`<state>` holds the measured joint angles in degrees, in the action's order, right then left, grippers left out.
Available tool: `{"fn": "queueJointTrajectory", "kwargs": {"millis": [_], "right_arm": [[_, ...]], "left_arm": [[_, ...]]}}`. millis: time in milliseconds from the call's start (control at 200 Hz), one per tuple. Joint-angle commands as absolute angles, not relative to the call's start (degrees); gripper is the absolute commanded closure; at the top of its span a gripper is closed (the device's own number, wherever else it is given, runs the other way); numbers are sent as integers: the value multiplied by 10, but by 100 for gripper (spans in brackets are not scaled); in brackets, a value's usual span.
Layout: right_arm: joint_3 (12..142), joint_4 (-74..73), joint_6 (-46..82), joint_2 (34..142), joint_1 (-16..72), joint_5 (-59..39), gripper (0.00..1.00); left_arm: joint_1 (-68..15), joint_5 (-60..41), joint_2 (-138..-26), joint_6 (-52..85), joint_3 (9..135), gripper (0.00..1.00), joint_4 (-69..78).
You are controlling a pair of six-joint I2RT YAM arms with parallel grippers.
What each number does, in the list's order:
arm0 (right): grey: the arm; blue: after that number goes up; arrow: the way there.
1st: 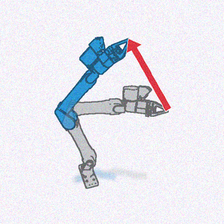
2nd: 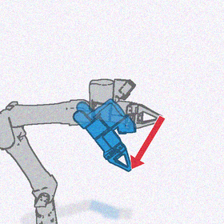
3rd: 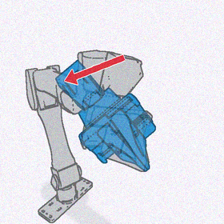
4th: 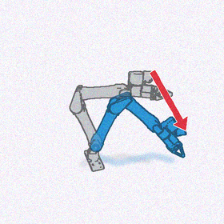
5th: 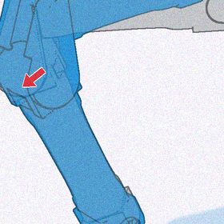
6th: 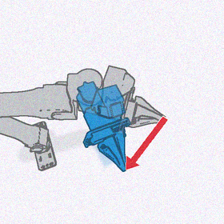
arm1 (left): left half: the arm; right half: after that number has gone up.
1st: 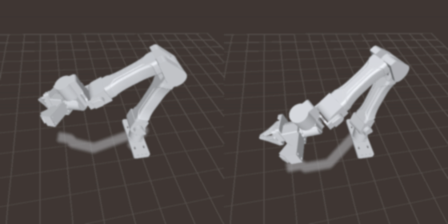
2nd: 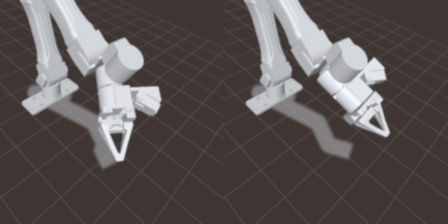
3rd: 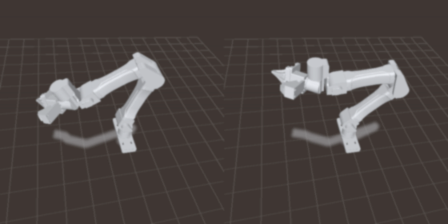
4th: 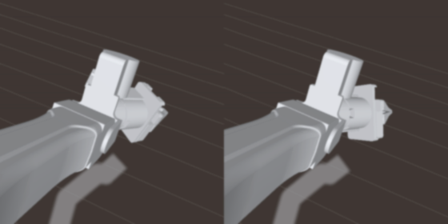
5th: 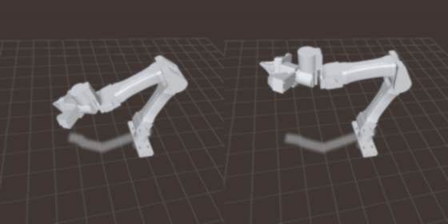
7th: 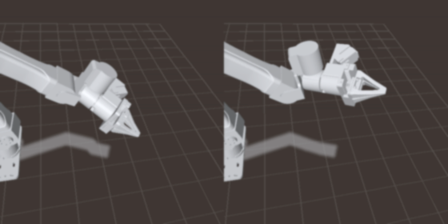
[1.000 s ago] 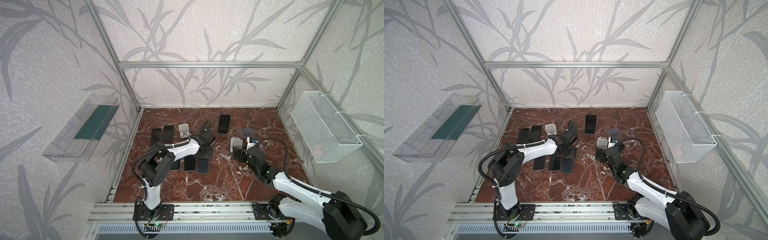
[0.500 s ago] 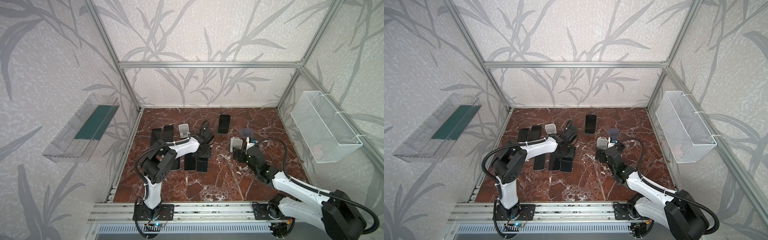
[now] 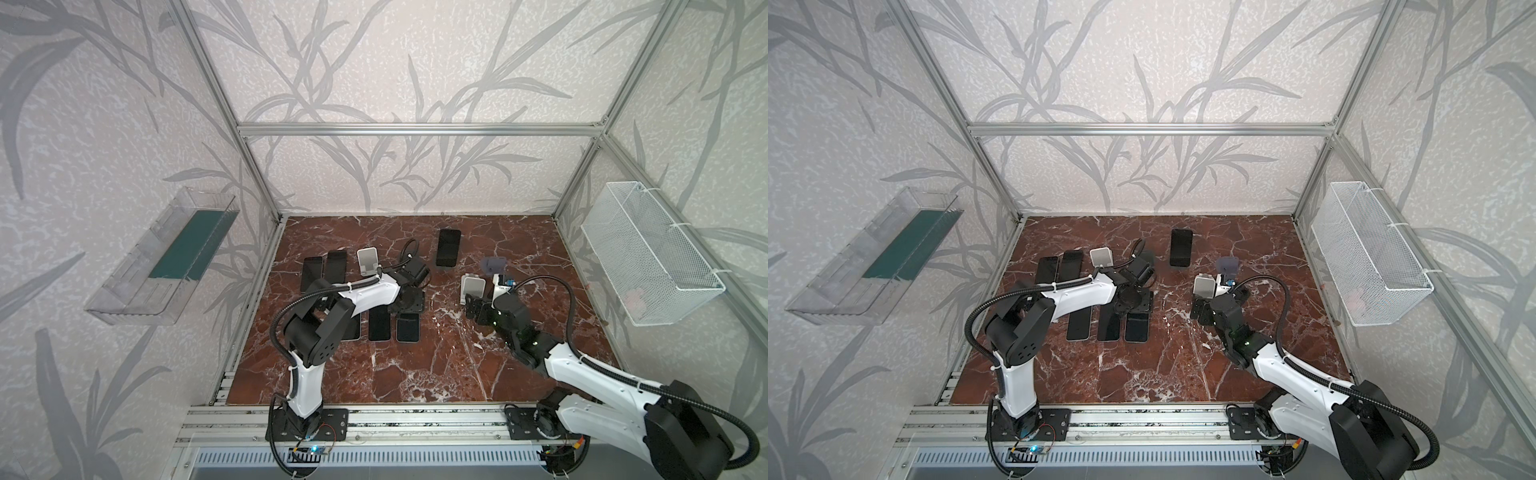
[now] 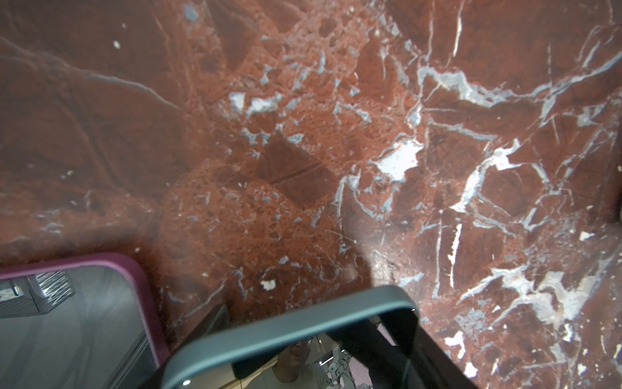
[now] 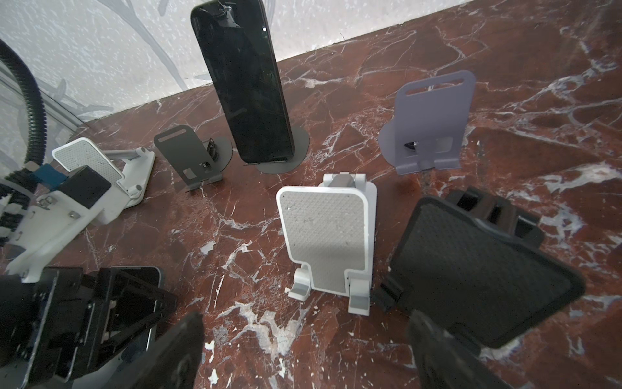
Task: Remove the phone from the phone stand
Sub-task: 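Lower the teal-edged phone flat beside the purple-edged phone, open left gripper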
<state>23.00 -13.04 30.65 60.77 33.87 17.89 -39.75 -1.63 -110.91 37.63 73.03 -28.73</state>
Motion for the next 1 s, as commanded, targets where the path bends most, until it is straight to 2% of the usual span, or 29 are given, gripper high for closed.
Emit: {"fn": "queueJointTrajectory", "kwargs": {"millis": [0, 570, 995], "right_arm": [[240, -139, 311, 602, 341, 182, 6], [243, -144, 312, 613, 341, 174, 6], [245, -150, 312, 628, 340, 174, 6]], "left_arm": [[-397, -24, -1123, 388, 721, 40, -286], [-402, -24, -1122, 376, 733, 34, -310], [-400, -24, -1133, 384, 744, 25, -313]]}}
